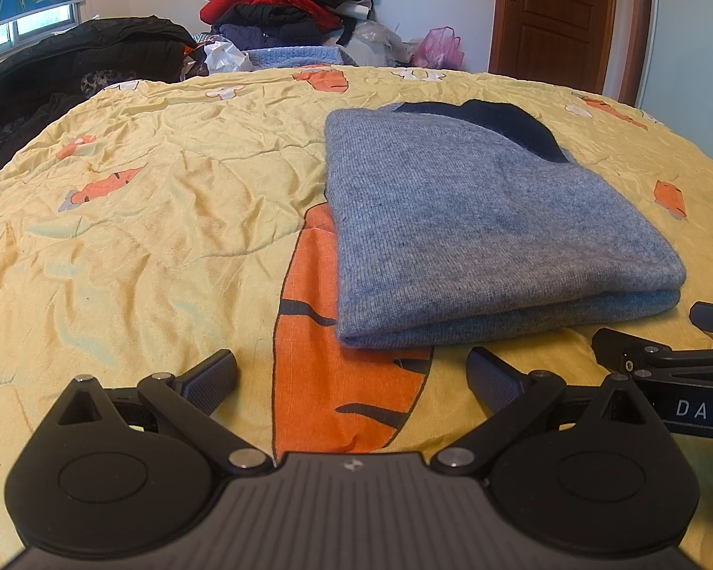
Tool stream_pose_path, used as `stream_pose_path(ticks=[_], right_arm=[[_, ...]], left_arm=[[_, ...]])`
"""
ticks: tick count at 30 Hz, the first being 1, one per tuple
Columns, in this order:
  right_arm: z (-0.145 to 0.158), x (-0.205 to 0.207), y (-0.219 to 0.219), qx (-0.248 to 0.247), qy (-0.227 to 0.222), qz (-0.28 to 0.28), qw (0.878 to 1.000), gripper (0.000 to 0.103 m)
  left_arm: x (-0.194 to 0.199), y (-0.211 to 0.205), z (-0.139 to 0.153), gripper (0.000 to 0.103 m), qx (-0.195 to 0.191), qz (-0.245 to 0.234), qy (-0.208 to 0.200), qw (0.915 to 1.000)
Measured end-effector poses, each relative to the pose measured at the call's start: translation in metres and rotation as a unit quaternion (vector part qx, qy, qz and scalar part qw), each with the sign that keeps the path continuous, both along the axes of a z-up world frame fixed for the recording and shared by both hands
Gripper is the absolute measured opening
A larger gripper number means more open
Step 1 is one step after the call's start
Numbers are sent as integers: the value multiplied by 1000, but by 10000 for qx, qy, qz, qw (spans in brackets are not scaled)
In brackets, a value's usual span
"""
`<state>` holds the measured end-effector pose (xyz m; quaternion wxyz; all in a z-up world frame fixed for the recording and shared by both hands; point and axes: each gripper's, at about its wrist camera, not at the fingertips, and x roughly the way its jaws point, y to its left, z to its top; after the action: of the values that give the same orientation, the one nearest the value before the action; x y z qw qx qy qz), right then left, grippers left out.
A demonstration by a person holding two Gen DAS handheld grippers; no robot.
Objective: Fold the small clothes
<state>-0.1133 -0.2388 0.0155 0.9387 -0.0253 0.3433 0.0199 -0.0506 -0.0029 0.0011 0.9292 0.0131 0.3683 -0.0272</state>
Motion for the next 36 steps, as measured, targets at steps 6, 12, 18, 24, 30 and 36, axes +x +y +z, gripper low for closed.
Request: stream_pose_path(ticks=[6, 12, 18, 24, 30, 36], right_arm=[[0, 0, 0, -1, -1, 0, 10000, 103], [0, 0, 0, 0, -1, 0, 10000, 103], [0, 0, 0, -1, -2, 0, 10000, 103], [0, 0, 0, 4, 3, 2, 10000, 103], [6, -4, -1, 16, 130, 124, 9998, 103], [24, -23, 3, -79, 75, 401, 9991, 103]], left_arm=[[0, 0, 0, 103, 1, 0, 1, 10000], [0, 0, 0, 103, 1, 0, -1, 10000], [-1, 0, 0, 103, 2, 1, -1, 10000], [0, 0, 0, 103, 5, -3, 18, 10000], [-5, 3, 7, 103, 87, 106, 157, 9998], [-24, 9, 26, 103, 81, 134, 68, 9999]])
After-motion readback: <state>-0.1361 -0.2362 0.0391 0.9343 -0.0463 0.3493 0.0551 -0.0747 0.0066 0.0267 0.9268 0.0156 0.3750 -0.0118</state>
